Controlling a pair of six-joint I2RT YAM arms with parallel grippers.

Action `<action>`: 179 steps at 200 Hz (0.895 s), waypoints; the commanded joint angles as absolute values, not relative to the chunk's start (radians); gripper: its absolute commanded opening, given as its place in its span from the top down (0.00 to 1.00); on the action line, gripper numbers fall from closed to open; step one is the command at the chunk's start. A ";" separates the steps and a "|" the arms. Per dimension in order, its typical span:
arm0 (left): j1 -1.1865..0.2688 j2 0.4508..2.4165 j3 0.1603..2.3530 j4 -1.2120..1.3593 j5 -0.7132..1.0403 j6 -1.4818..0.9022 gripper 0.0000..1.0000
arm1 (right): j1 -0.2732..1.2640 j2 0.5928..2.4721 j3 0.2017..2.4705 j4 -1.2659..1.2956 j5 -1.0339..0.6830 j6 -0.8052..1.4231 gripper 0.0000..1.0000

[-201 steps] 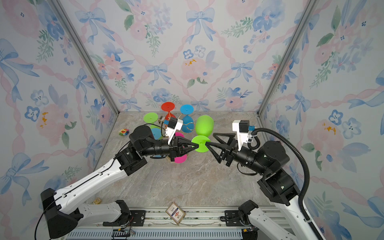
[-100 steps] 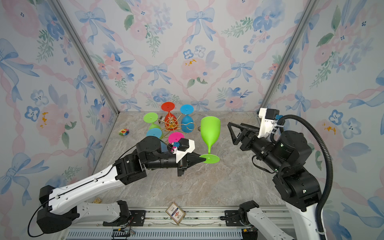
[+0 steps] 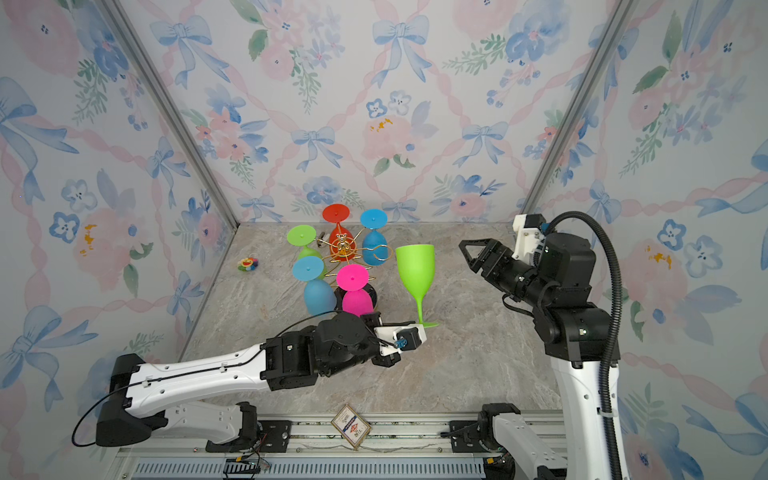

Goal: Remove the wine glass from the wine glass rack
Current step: 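Open and withdraw the right gripper while the left gripper pulls the glass nearer, then grasp the green glass's bowl rim with the right gripper while left holds base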

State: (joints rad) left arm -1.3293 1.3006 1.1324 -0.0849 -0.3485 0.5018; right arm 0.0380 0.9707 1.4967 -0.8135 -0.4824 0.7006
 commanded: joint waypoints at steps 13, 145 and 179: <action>-1.365 1.324 1.084 -0.046 -0.530 0.627 1.00 | 0.024 0.998 1.542 -0.920 -0.553 0.703 0.29; -1.485 1.351 0.765 0.381 -0.822 1.045 1.00 | 0.036 1.077 1.534 -1.169 -0.583 0.631 0.41; -1.486 1.348 0.693 0.457 -0.850 1.136 1.00 | 0.064 1.073 1.498 -1.192 -0.594 0.632 0.46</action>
